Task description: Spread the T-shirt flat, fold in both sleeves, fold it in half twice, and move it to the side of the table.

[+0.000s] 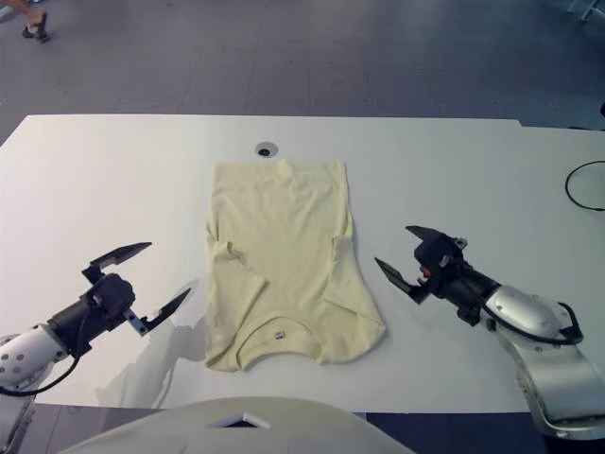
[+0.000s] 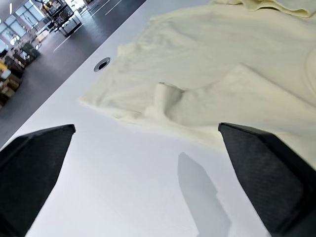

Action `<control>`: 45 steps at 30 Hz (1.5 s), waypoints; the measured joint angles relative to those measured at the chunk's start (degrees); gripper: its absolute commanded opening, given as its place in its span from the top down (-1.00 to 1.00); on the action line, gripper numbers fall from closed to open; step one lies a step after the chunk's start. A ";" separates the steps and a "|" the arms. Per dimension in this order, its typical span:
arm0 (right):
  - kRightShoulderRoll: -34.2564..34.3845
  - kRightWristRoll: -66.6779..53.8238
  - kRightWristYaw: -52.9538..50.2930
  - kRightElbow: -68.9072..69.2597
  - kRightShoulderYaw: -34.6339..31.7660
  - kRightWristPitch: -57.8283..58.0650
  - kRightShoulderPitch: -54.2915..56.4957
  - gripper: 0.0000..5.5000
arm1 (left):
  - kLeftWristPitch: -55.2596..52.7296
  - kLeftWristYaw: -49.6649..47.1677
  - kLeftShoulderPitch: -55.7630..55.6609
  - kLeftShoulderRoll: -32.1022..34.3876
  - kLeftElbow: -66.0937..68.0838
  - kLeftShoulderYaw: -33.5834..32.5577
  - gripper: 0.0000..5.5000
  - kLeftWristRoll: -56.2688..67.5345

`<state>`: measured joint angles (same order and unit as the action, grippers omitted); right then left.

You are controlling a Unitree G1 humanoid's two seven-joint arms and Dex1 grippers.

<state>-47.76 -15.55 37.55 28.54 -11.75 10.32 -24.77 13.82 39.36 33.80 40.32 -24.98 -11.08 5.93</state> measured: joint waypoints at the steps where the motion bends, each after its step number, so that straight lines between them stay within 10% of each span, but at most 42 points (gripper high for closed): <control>1: -0.21 1.72 1.37 -2.29 0.02 -5.00 -1.08 -0.82 | 3.34 0.95 0.74 0.48 1.40 0.05 -0.96 -0.41; 13: -4.78 21.79 7.04 -27.39 5.67 -54.67 -1.00 -0.96 | 28.94 7.07 0.68 6.58 14.45 4.42 -0.96 -10.81; 33: -2.22 36.43 -7.81 -31.82 11.30 -68.63 4.97 -0.96 | 37.50 4.08 -10.81 8.00 21.00 14.24 -0.96 -15.88; 45: -2.65 39.34 -10.26 -33.38 14.99 -69.26 6.66 -0.21 | 42.61 3.09 -17.96 8.68 26.04 22.16 -0.54 -17.36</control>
<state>-50.41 23.79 27.29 -4.84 3.24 -58.95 -18.10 56.43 42.45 15.85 49.01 1.07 11.08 -11.43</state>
